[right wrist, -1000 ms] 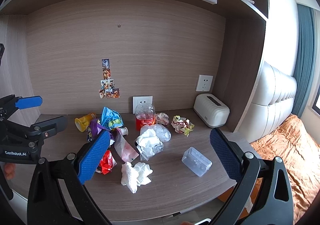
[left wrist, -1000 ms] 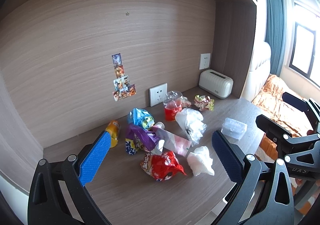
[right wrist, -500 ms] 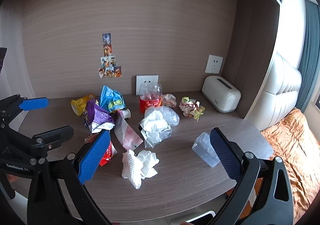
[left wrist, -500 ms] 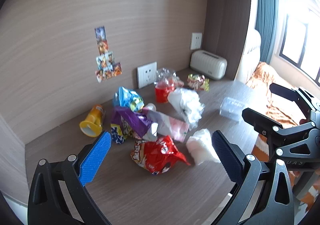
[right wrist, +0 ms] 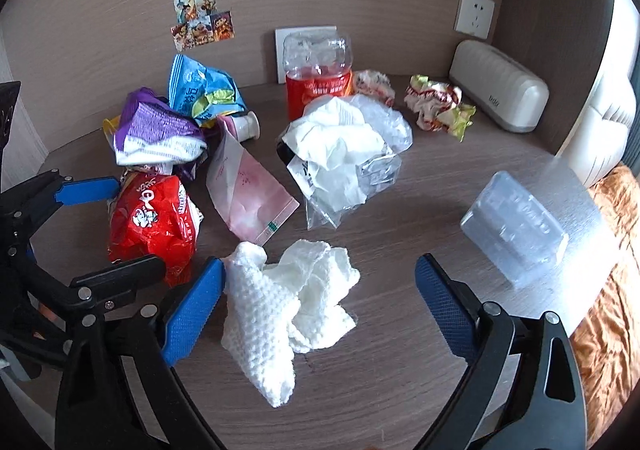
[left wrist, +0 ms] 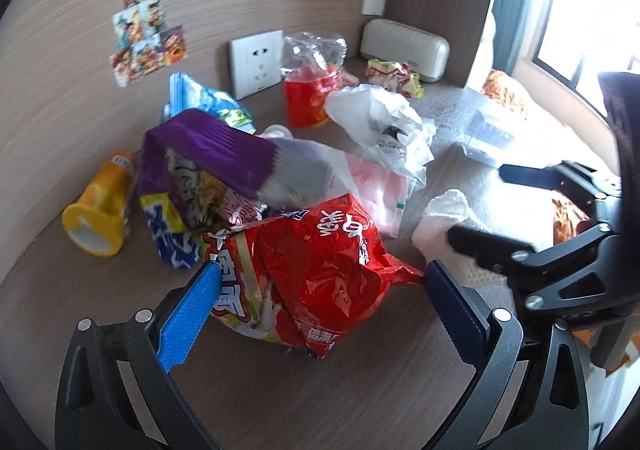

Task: Collect trash
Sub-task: 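Grasp the red snack bag with the left tool while the right tool grasps the white tissue, then carry both items to the white bin and open both tools to drop them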

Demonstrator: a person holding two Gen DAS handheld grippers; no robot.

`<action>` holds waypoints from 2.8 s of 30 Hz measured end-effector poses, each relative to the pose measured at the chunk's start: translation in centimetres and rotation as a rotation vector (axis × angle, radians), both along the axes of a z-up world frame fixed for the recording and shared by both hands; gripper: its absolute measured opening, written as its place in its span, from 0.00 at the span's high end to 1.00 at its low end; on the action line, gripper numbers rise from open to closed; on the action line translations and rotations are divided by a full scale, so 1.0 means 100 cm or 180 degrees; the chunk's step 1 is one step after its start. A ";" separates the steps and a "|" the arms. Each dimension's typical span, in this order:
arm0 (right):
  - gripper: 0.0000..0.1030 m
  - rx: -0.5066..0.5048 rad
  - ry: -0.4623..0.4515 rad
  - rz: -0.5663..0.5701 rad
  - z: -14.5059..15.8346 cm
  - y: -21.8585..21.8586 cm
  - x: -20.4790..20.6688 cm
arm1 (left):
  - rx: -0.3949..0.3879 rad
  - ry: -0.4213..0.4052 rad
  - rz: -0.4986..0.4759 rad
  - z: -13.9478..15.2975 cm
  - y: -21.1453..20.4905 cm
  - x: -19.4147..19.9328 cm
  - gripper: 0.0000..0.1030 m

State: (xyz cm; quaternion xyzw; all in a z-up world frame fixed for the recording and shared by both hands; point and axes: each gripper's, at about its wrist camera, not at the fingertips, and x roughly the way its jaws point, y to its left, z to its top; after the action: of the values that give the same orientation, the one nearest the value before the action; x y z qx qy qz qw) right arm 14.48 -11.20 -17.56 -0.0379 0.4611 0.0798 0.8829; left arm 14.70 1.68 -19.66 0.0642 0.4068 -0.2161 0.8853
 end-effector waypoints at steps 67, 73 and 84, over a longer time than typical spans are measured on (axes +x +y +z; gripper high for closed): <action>0.04 0.0523 0.1030 -0.1470 -0.430 -0.411 -0.207 | 0.0287 0.1075 -0.2060 -0.436 -0.439 -0.149 0.05; 0.04 0.0495 0.1040 -0.1573 -0.432 -0.413 -0.206 | 0.0370 0.1020 -0.1959 -0.434 -0.439 -0.144 0.05; 0.04 0.0460 0.0892 -0.1718 -0.342 -0.402 -0.192 | 0.0217 0.0936 -0.1814 -0.347 -0.421 -0.126 0.05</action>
State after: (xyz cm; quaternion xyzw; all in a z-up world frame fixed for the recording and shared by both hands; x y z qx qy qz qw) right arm -4.69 -51.42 -51.77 0.1602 0.5648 -0.1206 0.8005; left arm 2.10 -40.40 -54.33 0.1732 0.5030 -0.4486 0.7181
